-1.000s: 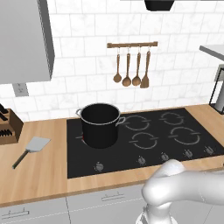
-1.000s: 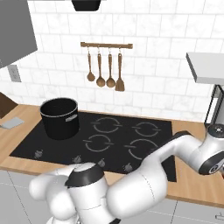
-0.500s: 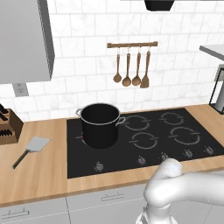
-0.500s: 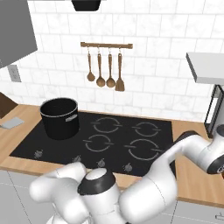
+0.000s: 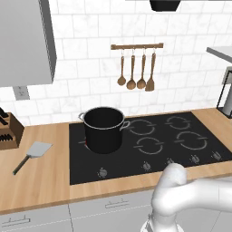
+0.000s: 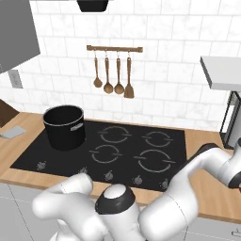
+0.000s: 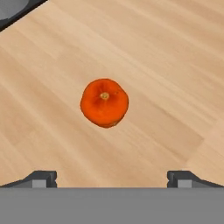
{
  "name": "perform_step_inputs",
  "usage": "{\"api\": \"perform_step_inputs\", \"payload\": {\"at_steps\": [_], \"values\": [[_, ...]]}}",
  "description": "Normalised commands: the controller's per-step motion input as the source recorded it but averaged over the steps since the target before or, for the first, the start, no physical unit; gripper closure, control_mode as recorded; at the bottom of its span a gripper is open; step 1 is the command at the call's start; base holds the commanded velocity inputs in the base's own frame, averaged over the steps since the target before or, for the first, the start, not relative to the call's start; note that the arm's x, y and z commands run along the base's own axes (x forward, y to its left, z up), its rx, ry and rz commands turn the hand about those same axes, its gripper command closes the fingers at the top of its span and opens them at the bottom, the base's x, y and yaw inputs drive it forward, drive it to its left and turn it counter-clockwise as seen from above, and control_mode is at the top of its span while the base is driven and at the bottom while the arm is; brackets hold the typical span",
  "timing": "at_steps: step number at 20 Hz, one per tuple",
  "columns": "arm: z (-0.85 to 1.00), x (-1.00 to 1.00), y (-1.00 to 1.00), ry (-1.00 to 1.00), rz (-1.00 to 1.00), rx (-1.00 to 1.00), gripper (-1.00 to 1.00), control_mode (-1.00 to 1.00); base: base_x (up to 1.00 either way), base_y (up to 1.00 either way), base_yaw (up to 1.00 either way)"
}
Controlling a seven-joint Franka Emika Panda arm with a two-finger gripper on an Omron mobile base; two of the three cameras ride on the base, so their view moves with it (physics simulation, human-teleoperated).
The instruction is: Put the tomato and squash in the pot. Retrieve the spatula and lightly stir the vegetables in the pot.
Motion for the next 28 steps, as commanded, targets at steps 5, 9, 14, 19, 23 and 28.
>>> {"api": "perform_step_inputs", "payload": {"at_steps": [5, 9, 14, 19, 23, 28], "values": [[-0.10, 0.19, -0.03, -0.02, 0.00, 0.00, -1.00, -1.00, 0.00, 0.00, 0.00], [-0.13, 0.13, -0.04, -0.05, 0.00, 0.00, -1.00, -1.00, 0.00, 0.00, 0.00], [-0.15, 0.01, -0.12, -0.05, 0.00, 0.00, -1.00, -1.00, 0.00, 0.00, 0.00], [-0.17, 0.00, -0.06, -0.07, 0.00, -0.01, -1.00, -1.00, 0.00, 0.00, 0.00], [-0.12, 0.04, -0.02, -0.05, 0.00, -0.03, -1.00, -1.00, 0.00, 0.00, 0.00], [-0.01, 0.06, -0.04, 0.00, 0.00, 0.00, -1.00, -1.00, 0.00, 0.00, 0.00]]}}
